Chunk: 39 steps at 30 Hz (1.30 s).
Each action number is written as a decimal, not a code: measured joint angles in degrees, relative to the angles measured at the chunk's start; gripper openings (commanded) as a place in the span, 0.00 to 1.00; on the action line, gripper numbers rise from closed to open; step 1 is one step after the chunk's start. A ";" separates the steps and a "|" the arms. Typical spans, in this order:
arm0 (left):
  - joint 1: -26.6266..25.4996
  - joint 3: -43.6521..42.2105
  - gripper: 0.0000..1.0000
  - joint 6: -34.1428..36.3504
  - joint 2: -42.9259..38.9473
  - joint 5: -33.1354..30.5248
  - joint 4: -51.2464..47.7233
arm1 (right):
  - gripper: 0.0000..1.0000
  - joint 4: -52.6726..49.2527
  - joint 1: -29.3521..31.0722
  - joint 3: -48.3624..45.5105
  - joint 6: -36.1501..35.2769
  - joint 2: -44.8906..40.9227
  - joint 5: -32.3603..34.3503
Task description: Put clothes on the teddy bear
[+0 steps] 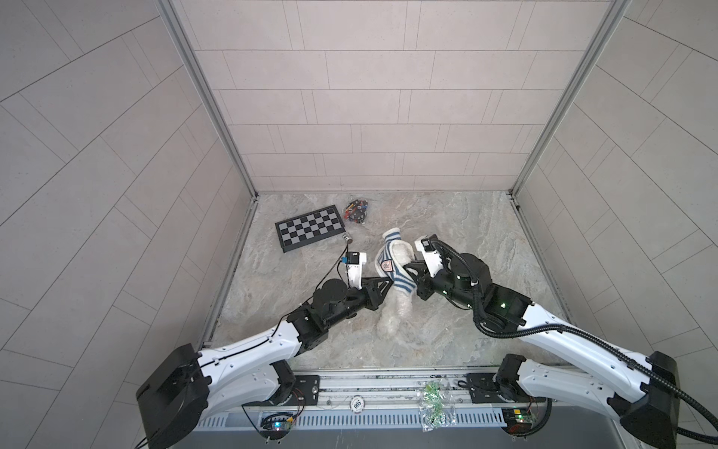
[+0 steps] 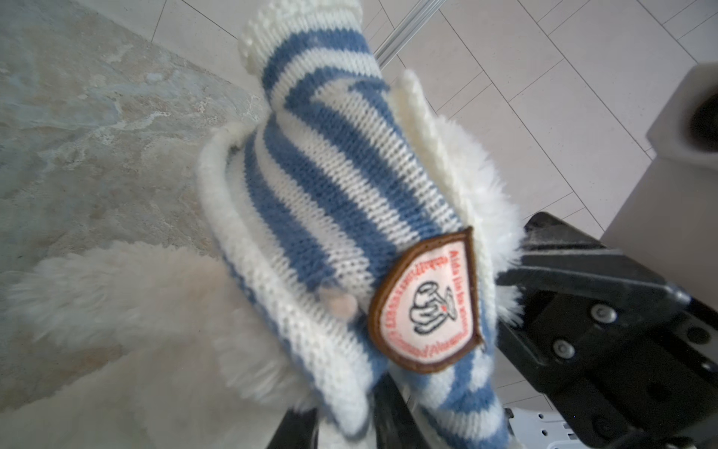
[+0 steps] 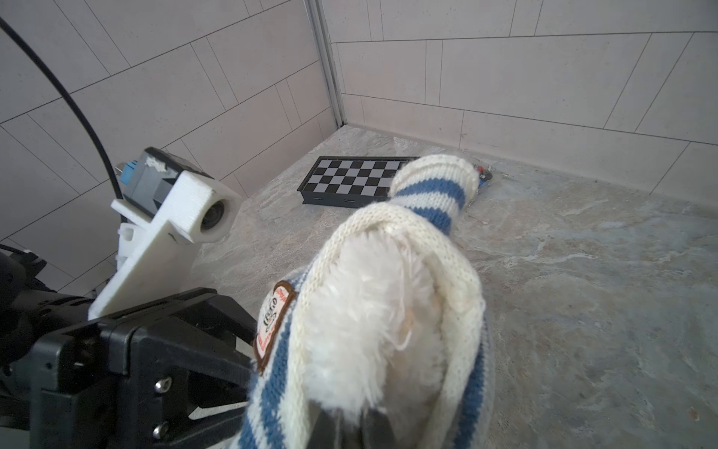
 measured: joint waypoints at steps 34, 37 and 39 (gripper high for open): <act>1.07 -6.43 0.16 -4.33 -2.80 0.48 4.00 | 0.00 1.75 1.31 -2.95 -2.32 -3.32 -0.39; 0.61 -6.14 0.18 -4.04 -0.31 1.09 2.75 | 0.00 2.43 1.22 -2.95 -2.36 -4.22 0.33; 0.31 -6.14 0.19 -3.93 0.28 1.53 2.08 | 0.00 2.75 1.22 -2.95 -2.51 -4.70 0.52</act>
